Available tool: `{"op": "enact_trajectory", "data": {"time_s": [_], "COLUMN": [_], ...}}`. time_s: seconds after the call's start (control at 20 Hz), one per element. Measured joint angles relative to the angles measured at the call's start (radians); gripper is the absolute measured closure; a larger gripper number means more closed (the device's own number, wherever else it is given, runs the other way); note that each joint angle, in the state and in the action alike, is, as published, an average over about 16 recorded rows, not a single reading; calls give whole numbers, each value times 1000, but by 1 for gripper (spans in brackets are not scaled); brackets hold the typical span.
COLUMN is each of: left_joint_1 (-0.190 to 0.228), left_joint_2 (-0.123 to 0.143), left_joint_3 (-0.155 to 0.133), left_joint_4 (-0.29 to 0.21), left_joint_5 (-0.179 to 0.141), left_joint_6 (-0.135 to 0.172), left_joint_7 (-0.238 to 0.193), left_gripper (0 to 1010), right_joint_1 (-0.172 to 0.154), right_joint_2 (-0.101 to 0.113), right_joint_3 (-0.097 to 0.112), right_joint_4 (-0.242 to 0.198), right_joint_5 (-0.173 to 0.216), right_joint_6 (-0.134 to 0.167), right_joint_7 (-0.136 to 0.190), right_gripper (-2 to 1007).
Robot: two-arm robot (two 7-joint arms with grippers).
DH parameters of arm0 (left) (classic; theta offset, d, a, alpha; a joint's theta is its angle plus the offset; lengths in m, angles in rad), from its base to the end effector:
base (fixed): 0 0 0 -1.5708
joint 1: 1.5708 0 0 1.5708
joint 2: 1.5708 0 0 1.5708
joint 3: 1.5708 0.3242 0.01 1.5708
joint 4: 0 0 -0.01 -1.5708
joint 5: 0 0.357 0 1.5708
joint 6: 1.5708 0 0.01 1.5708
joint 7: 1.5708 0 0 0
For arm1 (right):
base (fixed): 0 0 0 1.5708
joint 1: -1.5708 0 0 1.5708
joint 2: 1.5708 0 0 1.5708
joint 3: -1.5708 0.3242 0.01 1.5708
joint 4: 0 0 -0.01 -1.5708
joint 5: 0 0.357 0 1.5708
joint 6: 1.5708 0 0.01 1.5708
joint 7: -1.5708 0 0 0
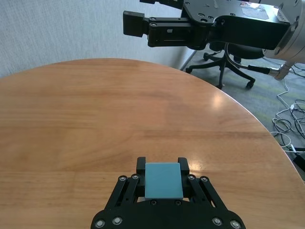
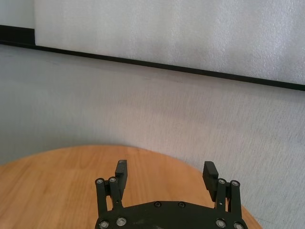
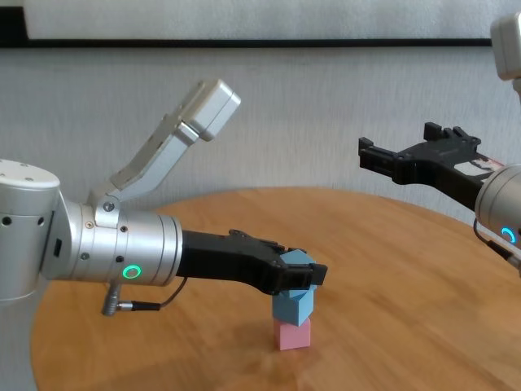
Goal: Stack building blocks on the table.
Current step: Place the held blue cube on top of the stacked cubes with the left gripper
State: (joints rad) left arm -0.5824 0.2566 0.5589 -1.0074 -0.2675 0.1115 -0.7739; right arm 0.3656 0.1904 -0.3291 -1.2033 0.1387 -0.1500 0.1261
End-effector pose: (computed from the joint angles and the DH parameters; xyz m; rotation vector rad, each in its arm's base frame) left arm 0.5274 -0.0271 -0.3166 0.3252 0.0882 0.4844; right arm 0.4793 0.0229 -0.3272 -0.0398 -0.1755 -1.1948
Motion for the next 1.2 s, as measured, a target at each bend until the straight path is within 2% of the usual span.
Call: {"op": "enact_trajectory", "data": {"time_s": [0.55,1.2], "left_joint_1": [-8,-13], "left_joint_2": [7,14], "left_joint_3": [24,38], "left_joint_4": [8,6], "left_joint_5": [-18,-16], "left_joint_6": [7,16], "left_joint_7": [8,6], "left_gripper": [605,600], "right_joint_1": [0,0], "right_joint_2": [0,0], "right_joint_3": [0,0], "right_joint_4": [0,0], "right_joint_5": [0,0], "right_joint_6": [0,0], "right_joint_7": [0,0], "right_gripper": [4,5]}}
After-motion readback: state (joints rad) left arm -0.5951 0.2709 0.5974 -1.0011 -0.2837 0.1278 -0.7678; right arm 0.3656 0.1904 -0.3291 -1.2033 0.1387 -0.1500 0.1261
